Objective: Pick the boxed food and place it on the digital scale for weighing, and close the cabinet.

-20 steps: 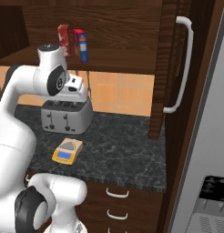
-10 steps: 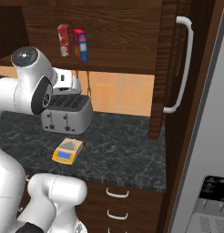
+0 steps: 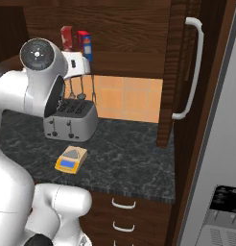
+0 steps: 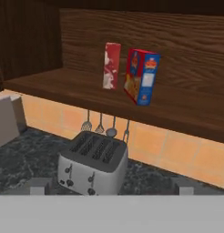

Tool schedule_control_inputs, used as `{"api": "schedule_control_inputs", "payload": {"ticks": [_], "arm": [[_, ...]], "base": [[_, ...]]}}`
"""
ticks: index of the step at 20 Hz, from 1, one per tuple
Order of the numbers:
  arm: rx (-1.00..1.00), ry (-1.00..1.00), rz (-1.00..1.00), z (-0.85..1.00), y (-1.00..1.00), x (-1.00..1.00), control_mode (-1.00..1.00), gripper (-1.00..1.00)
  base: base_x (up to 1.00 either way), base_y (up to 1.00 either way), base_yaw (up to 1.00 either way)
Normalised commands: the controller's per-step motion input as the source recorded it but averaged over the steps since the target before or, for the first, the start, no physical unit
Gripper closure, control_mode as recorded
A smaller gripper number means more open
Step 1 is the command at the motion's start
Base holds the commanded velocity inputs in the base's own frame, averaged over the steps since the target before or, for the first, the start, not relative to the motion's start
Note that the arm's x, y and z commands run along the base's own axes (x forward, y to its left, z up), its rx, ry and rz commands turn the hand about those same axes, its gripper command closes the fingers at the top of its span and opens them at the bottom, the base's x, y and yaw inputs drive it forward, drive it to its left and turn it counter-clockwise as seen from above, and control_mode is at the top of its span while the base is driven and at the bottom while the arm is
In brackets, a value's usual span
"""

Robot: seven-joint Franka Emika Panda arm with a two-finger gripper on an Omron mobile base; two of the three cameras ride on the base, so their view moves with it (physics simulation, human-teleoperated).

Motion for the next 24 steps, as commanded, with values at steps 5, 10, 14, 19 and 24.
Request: {"api": "schedule_control_inputs", "payload": {"ticks": [5,10,14,19,24], "arm": [[0.18,-0.21,0.11,0.45,-0.05,0.18,-1.00,-1.00],[0.08,-0.21,0.03,0.09,0.02,0.57,-1.00,-1.00],[0.00,-0.12,0.00,0.00,0.03,0.61,-1.00,-1.00],[0.01,-0.14,0.03,0.00,0.00,0.53,-1.00,-1.00],[0.03,-0.06,0.05,0.00,0.00,0.54,-1.00,-1.00]], "base": [[0.00,0.00,0.00],[0.00,0.00,0.00],[0.00,0.00,0.00],[0.00,0.00,0.00],[0.00,0.00,0.00]]}}
